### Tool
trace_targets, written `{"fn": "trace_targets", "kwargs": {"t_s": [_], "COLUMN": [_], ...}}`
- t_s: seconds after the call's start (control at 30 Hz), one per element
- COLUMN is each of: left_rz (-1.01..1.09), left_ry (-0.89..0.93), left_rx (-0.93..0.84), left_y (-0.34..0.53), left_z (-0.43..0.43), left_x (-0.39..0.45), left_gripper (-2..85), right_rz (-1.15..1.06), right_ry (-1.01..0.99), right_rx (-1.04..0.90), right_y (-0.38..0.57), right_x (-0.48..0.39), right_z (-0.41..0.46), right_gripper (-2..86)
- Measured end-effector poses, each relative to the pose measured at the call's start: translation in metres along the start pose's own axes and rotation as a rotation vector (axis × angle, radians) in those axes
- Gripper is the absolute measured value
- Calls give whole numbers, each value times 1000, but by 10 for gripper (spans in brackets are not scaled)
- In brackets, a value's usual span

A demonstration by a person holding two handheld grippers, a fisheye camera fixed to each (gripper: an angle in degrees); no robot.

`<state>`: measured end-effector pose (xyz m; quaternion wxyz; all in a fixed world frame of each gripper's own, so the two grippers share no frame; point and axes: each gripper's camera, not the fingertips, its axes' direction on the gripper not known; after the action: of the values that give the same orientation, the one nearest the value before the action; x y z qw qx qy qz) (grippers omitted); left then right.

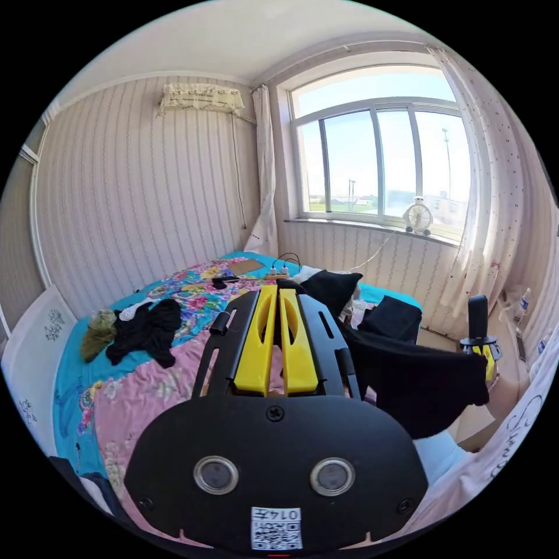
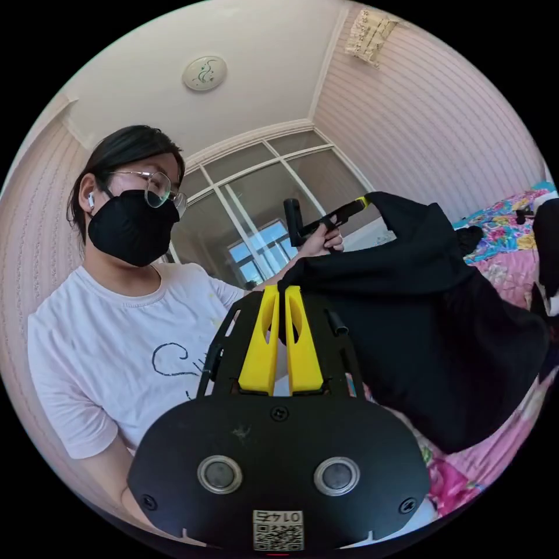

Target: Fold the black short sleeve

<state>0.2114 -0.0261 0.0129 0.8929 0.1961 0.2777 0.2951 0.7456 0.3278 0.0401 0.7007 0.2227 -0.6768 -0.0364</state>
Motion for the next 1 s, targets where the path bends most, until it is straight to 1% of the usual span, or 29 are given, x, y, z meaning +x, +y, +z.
{"fn": "trace_targets", "kwargs": {"t_s": [0.03,0.1,0.2,0.33,0.43,0.5,0.53,0.6,0.63,0.7,0.77,0.87,0.9,1.0], "left_rz": [22,130,234,168,97,82,80,45,32,-32,-103,-245,-298,-370], "left_ry": [-12,-95,-122,-42,8,73,84,122,125,104,66,3,14,38], "left_rx": [-16,-74,-77,-183,-360,-556,-585,-631,-633,-614,-611,-685,-713,-766], "left_y": [-7,-32,-41,-18,29,78,91,136,146,187,223,296,323,378], "left_z": [-5,-10,5,48,85,102,101,79,70,22,-19,-78,-96,-127], "left_x": [-7,-26,-42,-69,-86,-97,-101,-121,-127,-148,-162,-176,-177,-175], "left_gripper": [-10,-10,-10,-8,-4,0,1,6,8,15,23,40,46,68], "right_rz": [-15,-45,23,158,278,419,453,593,624,712,738,743,748,750], "right_ry": [-7,6,50,144,273,414,442,529,535,536,553,546,543,536], "right_rx": [-4,33,84,91,54,-20,-38,-101,-111,-138,-173,-181,-171,-145], "right_y": [-5,-23,-32,-20,1,24,30,55,60,72,74,67,63,51], "right_x": [3,14,38,73,100,126,133,162,168,189,200,211,215,223], "right_z": [12,47,72,95,111,119,121,127,128,136,145,157,160,169], "right_gripper": [4,4,3,3,3,4,4,4,4,4,4,4,4,4]}}
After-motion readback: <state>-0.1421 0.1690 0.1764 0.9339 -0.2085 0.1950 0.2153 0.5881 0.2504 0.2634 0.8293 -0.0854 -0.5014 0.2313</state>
